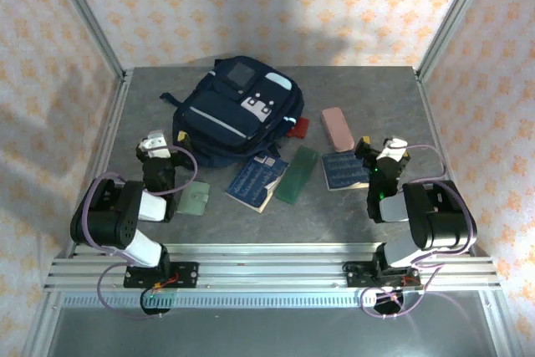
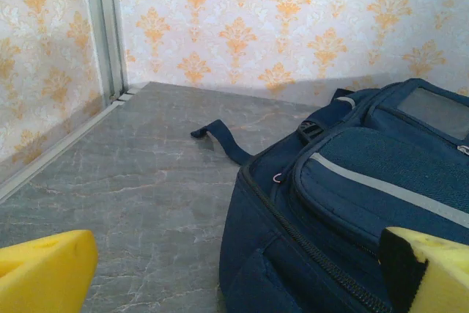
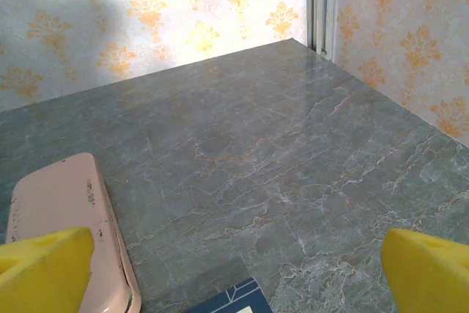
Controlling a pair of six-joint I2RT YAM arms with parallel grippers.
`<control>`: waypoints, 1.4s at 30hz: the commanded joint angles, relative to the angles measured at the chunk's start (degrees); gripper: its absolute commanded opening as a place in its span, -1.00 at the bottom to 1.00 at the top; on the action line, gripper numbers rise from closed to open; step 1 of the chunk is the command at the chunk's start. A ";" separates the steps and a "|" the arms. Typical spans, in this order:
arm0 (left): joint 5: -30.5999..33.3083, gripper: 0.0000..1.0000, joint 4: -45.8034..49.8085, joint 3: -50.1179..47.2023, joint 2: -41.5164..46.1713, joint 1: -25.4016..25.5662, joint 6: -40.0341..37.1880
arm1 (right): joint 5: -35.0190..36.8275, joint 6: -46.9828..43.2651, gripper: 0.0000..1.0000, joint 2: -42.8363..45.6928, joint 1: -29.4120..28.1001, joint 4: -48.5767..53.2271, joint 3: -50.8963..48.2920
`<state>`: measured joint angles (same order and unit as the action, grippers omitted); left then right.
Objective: Pack books, pencil case, and school supplies into a backpack
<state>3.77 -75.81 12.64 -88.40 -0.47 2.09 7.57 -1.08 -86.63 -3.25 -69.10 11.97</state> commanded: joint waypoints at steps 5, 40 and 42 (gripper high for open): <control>-0.78 0.99 0.41 -0.21 0.49 0.25 -0.95 | 1.30 0.50 0.99 -0.21 -0.27 -2.41 0.61; -5.81 0.99 32.25 12.23 22.13 -0.34 29.82 | -9.52 31.93 0.90 17.30 1.39 47.86 26.12; -12.81 0.86 31.98 12.19 22.06 -0.16 34.43 | -20.25 32.71 0.55 15.28 1.36 48.51 28.44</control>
<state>2.11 -48.51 24.75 -66.15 -0.54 25.23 1.65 22.68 -68.97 -2.02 -30.59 38.59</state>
